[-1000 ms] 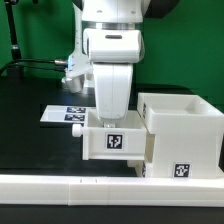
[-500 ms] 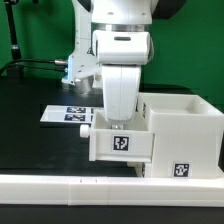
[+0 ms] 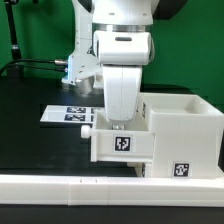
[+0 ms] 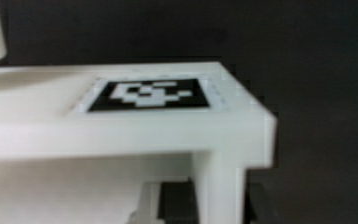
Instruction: Assemble drawer
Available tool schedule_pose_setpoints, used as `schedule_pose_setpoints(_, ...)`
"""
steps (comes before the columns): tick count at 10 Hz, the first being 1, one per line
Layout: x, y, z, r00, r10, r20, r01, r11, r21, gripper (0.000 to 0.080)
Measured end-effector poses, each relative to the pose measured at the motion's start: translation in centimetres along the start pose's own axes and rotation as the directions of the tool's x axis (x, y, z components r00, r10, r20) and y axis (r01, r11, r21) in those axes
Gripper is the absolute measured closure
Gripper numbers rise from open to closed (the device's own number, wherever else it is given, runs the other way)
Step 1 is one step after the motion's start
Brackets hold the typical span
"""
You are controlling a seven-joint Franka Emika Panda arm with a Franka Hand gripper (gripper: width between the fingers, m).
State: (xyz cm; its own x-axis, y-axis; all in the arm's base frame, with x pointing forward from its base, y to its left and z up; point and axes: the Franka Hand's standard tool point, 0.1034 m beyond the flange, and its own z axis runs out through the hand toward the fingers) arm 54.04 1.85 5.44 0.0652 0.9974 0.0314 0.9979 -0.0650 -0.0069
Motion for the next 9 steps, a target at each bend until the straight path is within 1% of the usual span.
schedule_pose_setpoints(4, -0.31, -0.04, 0.00, 1.000, -0.031, 0.005, 0.031, 1.000, 0.005, 0.0761)
schedule_pose_setpoints(8, -0.47, -0.09, 0.03, 1.000, -0.027, 0.004, 0.027, 1.000, 0.003, 0.0761)
schedule_pose_setpoints(9, -0.49, -0.08, 0.10, 0.999, -0.051, 0.004, 0.051, 0.999, 0.004, 0.0761)
